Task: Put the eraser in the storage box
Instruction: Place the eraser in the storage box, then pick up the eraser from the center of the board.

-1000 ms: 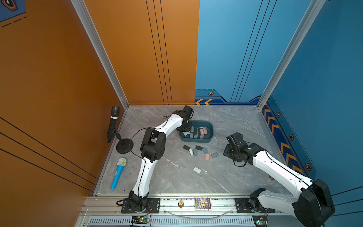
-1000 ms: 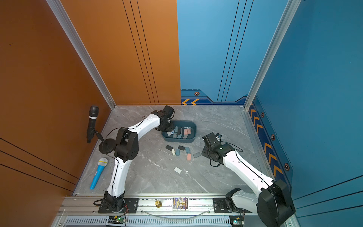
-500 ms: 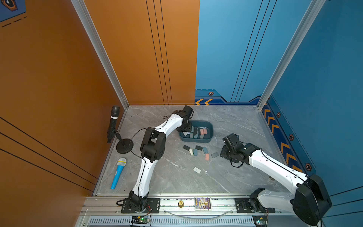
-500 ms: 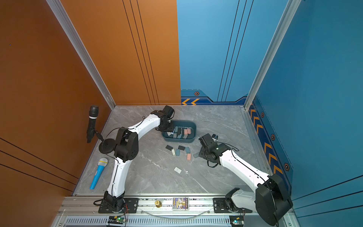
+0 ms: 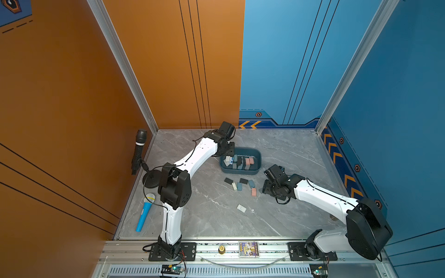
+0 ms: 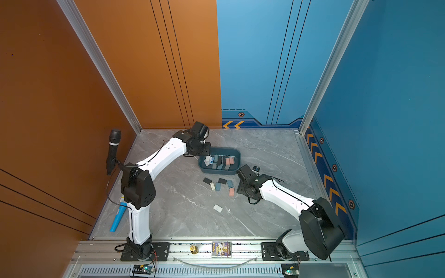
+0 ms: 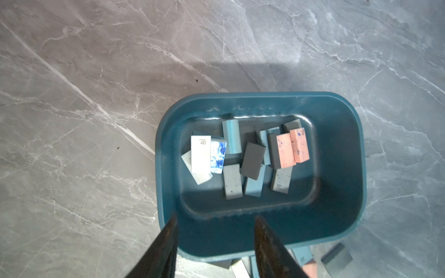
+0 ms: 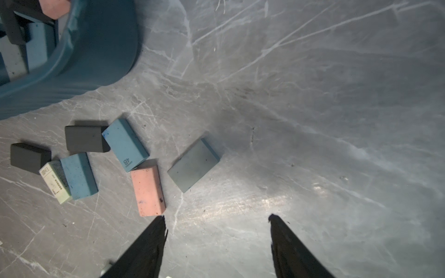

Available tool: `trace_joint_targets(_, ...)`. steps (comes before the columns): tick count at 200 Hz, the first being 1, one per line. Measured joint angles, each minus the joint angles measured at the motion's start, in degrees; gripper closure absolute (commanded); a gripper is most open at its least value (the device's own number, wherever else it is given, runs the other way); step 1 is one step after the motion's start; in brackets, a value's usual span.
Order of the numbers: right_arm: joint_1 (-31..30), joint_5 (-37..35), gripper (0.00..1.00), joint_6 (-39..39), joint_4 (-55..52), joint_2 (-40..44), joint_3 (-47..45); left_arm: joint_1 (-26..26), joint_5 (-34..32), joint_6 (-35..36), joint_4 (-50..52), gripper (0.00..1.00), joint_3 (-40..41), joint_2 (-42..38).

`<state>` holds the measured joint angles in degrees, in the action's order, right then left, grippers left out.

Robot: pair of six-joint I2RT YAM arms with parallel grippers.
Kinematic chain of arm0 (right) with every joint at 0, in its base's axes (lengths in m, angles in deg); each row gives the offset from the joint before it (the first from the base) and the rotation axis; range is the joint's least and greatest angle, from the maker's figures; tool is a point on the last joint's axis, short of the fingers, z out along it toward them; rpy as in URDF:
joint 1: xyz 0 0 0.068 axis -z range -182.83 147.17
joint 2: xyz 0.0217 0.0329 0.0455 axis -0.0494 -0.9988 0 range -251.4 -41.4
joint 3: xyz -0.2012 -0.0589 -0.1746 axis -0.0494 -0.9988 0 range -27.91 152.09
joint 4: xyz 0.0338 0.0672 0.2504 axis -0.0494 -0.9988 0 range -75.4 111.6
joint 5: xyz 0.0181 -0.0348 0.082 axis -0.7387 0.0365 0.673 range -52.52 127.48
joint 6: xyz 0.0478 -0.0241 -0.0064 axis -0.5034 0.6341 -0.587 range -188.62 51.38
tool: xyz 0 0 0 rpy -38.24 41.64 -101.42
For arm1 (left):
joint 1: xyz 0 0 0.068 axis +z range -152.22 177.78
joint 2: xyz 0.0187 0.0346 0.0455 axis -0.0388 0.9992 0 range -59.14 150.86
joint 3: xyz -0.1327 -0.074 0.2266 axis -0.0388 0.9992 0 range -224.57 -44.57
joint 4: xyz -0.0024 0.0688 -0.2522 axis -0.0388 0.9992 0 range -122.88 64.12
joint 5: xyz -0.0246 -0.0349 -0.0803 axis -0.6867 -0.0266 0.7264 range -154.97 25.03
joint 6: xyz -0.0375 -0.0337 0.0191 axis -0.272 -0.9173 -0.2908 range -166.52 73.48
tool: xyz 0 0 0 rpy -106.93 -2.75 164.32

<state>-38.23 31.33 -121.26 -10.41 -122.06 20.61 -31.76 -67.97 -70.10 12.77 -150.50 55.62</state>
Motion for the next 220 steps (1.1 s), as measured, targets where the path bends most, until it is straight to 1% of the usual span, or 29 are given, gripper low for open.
trace_joint_targets(47, -0.8, -0.1, 0.26, -1.0, 1.2, -4.4, 2.7, -1.6, 0.0, 0.0, 0.1, 0.45, 3.9, -3.4)
trace_joint_targets(119, -1.0, -2.6, 0.23, -3.3, 1.2, -9.6, 5.1, -1.7, -0.7, -0.2, 0.1, 0.43, 8.3, -8.9)
trace_joint_targets(220, -1.0, -3.2, 0.22, -4.4, 1.1, -15.5, 6.8, -1.7, -0.9, -0.5, 0.2, 0.43, 10.3, -9.2)
